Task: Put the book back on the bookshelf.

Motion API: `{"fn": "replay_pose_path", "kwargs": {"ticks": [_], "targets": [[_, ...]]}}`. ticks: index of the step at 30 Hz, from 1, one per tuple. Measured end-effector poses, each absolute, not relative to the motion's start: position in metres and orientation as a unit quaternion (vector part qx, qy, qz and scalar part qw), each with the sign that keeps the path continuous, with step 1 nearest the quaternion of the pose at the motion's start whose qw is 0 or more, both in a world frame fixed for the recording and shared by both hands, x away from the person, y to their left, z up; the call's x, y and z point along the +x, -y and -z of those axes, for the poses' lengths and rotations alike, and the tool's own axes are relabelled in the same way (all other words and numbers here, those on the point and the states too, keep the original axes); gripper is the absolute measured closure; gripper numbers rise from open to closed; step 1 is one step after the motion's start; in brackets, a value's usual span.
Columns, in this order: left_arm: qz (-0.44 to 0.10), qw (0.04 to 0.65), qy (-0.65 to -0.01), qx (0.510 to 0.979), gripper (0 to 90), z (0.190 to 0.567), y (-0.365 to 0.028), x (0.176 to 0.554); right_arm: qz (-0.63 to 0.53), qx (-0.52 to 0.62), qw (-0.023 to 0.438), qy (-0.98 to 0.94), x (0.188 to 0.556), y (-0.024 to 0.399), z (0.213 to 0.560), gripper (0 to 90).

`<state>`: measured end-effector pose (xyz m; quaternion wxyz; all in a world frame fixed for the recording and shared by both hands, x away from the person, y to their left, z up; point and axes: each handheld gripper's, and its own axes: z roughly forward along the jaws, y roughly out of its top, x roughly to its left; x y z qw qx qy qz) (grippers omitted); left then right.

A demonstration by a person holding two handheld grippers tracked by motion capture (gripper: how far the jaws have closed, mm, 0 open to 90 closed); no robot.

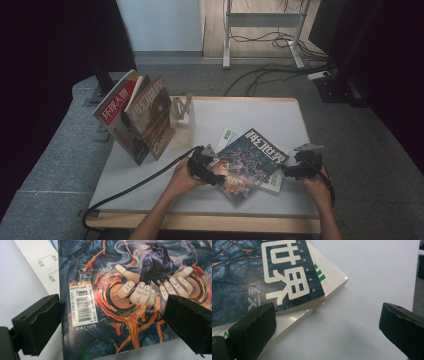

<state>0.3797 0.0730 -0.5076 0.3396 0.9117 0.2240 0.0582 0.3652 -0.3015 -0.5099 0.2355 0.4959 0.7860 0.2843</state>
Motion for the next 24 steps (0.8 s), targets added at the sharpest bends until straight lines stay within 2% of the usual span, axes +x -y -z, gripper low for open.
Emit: {"fn": "replay_pose_path", "kwargs": {"ticks": [9,16,22,24], "targets": [[-0.054,0.358,-0.213,0.908,7.9,0.509,-0.077,0.367,-0.283,0.508,0.237,-0.778,0.375,0.306,0.510,2.4],[-0.047,0.390,-0.217,0.894,20.2,0.507,-0.102,0.364,-0.290,0.506,0.236,-0.777,0.369,0.307,0.509,6.5],[-0.074,0.350,-0.190,0.914,34.0,0.510,-0.108,0.355,-0.293,0.506,0.232,-0.778,0.363,0.311,0.509,6.9],[-0.082,0.347,-0.190,0.915,35.6,0.510,-0.108,0.353,-0.292,0.505,0.232,-0.778,0.360,0.312,0.509,6.9]]}}
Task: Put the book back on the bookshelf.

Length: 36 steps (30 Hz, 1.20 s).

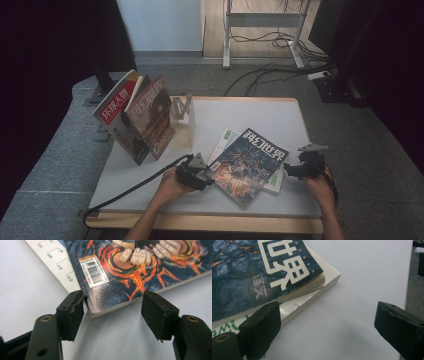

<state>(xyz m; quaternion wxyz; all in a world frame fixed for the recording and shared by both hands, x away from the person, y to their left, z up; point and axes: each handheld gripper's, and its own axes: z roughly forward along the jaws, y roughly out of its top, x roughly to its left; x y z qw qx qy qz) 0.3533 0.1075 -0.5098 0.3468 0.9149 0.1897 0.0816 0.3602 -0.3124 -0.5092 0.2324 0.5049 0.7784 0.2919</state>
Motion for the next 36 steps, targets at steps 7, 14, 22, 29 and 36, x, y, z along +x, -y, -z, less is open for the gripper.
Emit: {"fn": "replay_pose_path", "kwargs": {"ticks": [7,14,22,29,36], "targets": [[-0.077,0.354,-0.190,0.913,38.5,0.511,-0.106,0.357,-0.293,0.506,0.230,-0.778,0.354,0.318,0.508,7.1],[-0.068,0.377,-0.196,0.903,39.2,0.514,-0.102,0.361,-0.296,0.504,0.226,-0.779,0.349,0.320,0.503,6.5],[-0.052,0.393,-0.206,0.895,41.8,0.516,-0.101,0.365,-0.312,0.498,0.208,-0.782,0.347,0.313,0.497,1.4],[-0.053,0.393,-0.205,0.895,41.2,0.516,-0.101,0.365,-0.330,0.498,0.172,-0.783,0.354,0.296,0.500,0.0],[-0.052,0.395,-0.204,0.894,39.2,0.517,-0.101,0.364,-0.334,0.508,0.144,-0.780,0.362,0.286,0.511,0.0]]}}
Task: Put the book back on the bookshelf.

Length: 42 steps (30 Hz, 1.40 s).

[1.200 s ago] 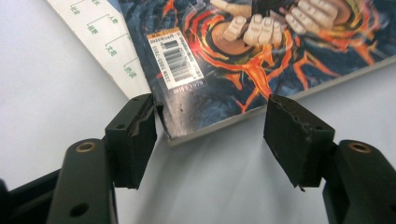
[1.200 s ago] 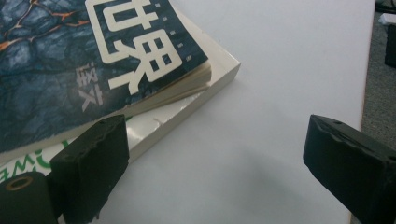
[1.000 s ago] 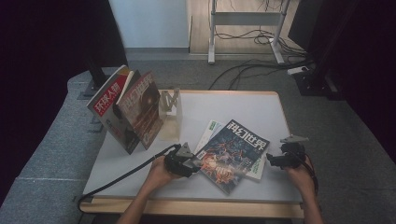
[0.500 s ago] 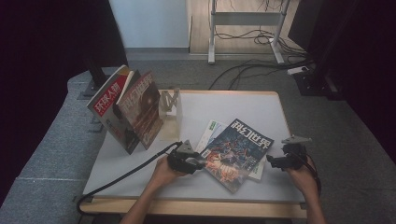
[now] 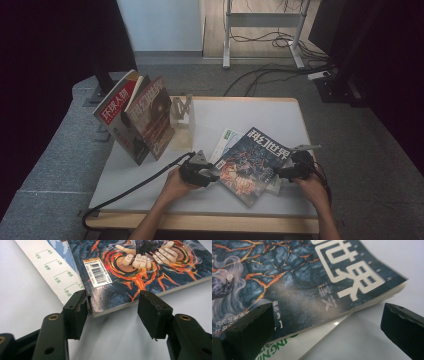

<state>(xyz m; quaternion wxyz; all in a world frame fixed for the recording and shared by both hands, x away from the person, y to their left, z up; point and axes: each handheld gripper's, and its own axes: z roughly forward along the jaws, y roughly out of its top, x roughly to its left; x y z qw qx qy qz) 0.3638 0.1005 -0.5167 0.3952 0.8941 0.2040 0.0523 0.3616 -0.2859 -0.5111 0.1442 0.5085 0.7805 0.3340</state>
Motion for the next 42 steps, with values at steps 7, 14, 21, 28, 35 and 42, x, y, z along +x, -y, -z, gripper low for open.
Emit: {"fn": "replay_pose_path", "kwargs": {"ticks": [7,14,21,28,35,42], "targets": [[-0.060,0.393,-0.201,0.895,40.0,0.517,-0.100,0.363,-0.354,0.532,0.099,-0.763,0.365,0.292,0.520,0.0],[-0.059,0.392,-0.202,0.896,42.0,0.516,-0.101,0.363,-0.361,0.538,0.079,-0.758,0.373,0.294,0.522,0.0],[-0.058,0.391,-0.200,0.897,43.6,0.516,-0.102,0.363,-0.358,0.537,0.081,-0.759,0.383,0.291,0.521,0.0],[-0.058,0.390,-0.197,0.897,43.9,0.516,-0.102,0.363,-0.357,0.529,0.100,-0.763,0.388,0.290,0.518,2.7],[-0.064,0.389,-0.194,0.898,43.8,0.516,-0.101,0.362,-0.366,0.541,0.104,-0.750,0.386,0.294,0.517,11.1],[-0.068,0.386,-0.193,0.900,49.6,0.513,-0.103,0.360,-0.362,0.540,0.116,-0.751,0.387,0.295,0.514,14.2]]}}
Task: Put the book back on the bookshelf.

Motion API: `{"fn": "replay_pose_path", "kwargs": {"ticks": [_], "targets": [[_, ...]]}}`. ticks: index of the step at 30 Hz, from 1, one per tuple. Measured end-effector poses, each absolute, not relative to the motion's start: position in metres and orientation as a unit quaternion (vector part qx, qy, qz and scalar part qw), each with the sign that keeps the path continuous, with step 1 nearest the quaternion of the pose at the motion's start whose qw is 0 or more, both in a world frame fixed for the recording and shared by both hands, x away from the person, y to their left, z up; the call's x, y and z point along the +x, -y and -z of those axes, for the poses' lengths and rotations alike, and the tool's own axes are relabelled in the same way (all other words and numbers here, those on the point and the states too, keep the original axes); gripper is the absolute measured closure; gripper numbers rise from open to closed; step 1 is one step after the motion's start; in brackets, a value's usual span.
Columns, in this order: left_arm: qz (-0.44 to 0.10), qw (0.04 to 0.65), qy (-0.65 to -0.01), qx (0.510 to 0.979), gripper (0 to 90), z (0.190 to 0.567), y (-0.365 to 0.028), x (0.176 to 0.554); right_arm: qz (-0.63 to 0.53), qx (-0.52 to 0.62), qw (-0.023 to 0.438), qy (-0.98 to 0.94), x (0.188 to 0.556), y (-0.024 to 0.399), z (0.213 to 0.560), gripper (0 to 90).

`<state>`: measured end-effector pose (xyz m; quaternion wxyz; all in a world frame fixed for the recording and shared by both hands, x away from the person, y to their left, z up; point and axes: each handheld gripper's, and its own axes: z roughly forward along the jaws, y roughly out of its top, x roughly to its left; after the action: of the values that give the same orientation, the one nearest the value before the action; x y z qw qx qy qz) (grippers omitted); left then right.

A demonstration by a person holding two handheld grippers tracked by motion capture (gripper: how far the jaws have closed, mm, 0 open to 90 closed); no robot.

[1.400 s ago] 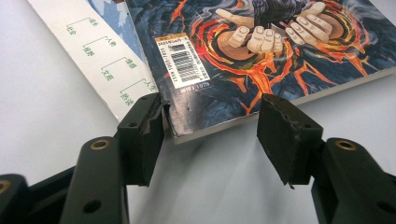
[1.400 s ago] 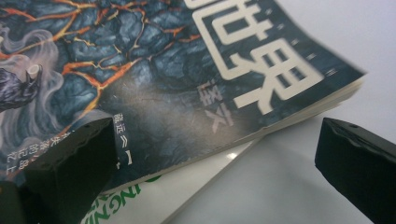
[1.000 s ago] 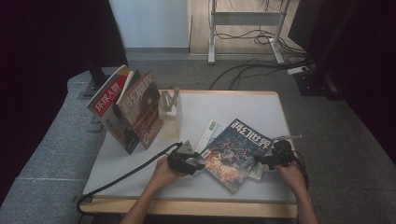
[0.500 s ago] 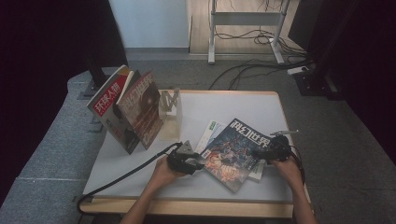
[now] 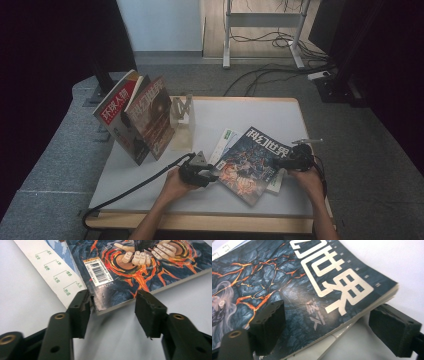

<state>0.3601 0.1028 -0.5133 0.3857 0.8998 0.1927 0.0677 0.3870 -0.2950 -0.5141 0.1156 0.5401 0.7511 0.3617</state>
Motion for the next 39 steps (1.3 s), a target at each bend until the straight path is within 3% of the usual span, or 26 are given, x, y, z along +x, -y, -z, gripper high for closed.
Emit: {"fn": "replay_pose_path", "kwargs": {"ticks": [8,13,18,27,35,39], "targets": [[-0.087,0.366,-0.186,0.908,65.2,0.510,-0.107,0.357,-0.361,0.535,0.118,-0.754,0.387,0.296,0.514,14.8],[-0.070,0.380,-0.190,0.902,69.0,0.512,-0.105,0.360,-0.360,0.534,0.126,-0.754,0.387,0.298,0.512,18.1],[-0.054,0.399,-0.195,0.894,70.5,0.515,-0.102,0.362,-0.366,0.541,0.140,-0.744,0.388,0.307,0.510,27.6],[-0.048,0.403,-0.195,0.893,70.1,0.516,-0.102,0.363,-0.370,0.531,0.173,-0.742,0.391,0.310,0.503,58.4],[-0.040,0.405,-0.197,0.892,68.6,0.518,-0.102,0.364,-0.374,0.530,0.192,-0.737,0.394,0.304,0.493,76.3],[-0.038,0.400,-0.200,0.893,58.1,0.518,-0.103,0.366,-0.382,0.518,0.198,-0.739,0.393,0.301,0.486,79.8]]}}
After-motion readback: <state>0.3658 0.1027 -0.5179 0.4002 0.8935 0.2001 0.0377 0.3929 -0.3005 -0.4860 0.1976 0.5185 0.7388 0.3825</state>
